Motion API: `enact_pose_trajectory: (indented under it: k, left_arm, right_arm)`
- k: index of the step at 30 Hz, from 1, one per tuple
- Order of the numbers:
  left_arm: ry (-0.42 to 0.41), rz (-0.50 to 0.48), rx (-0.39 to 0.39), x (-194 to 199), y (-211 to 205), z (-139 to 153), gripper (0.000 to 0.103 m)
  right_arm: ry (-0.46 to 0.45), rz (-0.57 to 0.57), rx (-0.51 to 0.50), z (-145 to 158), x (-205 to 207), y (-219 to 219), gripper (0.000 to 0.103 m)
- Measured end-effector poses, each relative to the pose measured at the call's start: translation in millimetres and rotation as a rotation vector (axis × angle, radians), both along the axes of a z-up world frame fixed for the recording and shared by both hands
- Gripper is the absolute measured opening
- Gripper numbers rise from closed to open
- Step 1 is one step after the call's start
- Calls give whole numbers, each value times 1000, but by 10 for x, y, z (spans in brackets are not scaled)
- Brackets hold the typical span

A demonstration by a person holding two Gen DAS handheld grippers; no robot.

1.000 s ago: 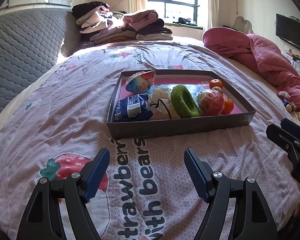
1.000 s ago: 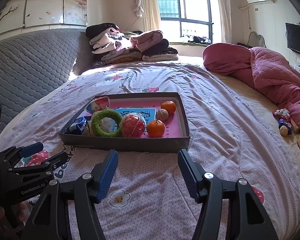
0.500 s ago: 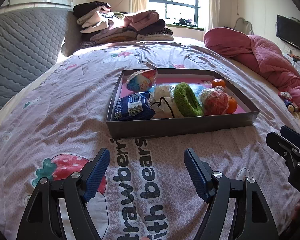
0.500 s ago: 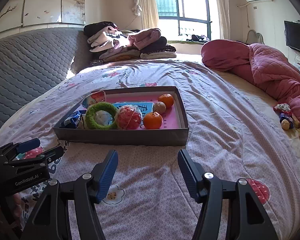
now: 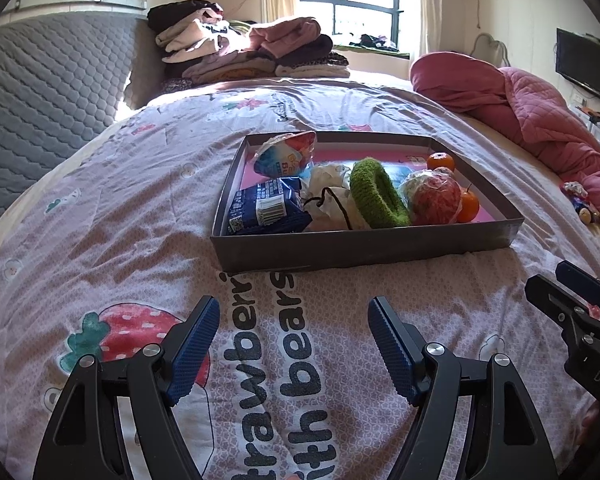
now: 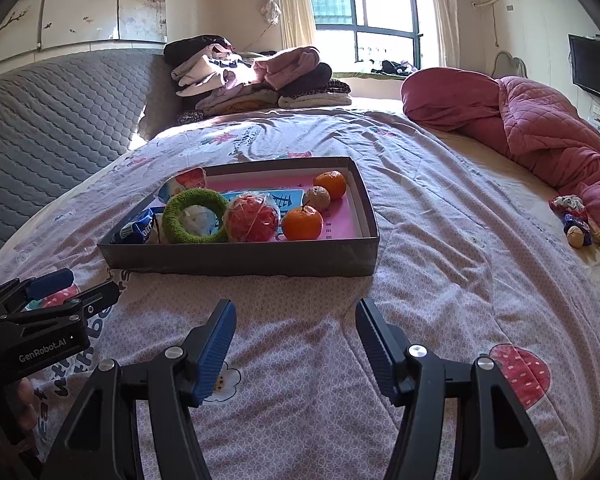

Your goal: Organize objects

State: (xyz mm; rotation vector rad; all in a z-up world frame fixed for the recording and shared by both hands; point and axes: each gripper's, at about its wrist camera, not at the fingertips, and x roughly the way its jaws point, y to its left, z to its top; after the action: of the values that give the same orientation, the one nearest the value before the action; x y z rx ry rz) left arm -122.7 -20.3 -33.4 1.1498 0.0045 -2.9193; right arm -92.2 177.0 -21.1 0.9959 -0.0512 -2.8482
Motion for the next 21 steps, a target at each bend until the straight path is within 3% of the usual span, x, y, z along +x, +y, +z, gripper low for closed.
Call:
enact_pose_trajectory:
  k: [21]
  left_arm:
    - [-28, -11, -9, 15, 37, -90, 78]
  right_arm:
    - [-11, 0, -5, -67, -40, 9, 62]
